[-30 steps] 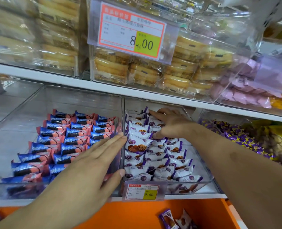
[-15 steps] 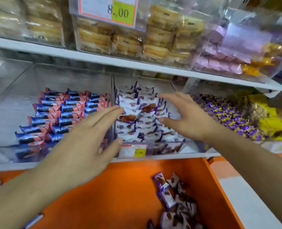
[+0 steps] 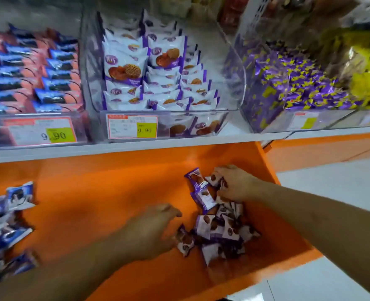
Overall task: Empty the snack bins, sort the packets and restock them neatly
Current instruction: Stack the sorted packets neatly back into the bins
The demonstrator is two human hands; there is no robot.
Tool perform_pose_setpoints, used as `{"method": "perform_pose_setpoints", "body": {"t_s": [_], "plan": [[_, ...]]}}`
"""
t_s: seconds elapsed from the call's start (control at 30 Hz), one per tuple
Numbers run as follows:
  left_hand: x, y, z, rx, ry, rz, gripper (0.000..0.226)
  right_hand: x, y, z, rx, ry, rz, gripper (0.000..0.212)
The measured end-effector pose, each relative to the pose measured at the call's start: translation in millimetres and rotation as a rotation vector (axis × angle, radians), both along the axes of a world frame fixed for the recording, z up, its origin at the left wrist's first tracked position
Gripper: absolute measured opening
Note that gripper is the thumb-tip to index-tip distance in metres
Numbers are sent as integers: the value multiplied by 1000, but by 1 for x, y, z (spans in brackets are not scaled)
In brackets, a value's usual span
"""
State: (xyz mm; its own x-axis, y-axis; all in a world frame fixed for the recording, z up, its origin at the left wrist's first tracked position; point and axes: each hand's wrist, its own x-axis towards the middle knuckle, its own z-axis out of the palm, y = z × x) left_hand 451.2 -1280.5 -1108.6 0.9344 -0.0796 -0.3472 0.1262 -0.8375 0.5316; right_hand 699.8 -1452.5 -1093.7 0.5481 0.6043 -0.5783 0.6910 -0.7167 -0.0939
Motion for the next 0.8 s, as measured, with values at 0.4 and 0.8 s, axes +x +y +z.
{"method": "perform_pose_setpoints", "body": {"t_s": [0.4, 0.8], "plan": [[21, -27, -141, -23, 103, -82, 53, 37, 11, -106, -5, 2, -155, 63], [-15, 46, -45, -354, 191, 459, 27, -10, 37, 16, 286, 509, -566, 46]]}}
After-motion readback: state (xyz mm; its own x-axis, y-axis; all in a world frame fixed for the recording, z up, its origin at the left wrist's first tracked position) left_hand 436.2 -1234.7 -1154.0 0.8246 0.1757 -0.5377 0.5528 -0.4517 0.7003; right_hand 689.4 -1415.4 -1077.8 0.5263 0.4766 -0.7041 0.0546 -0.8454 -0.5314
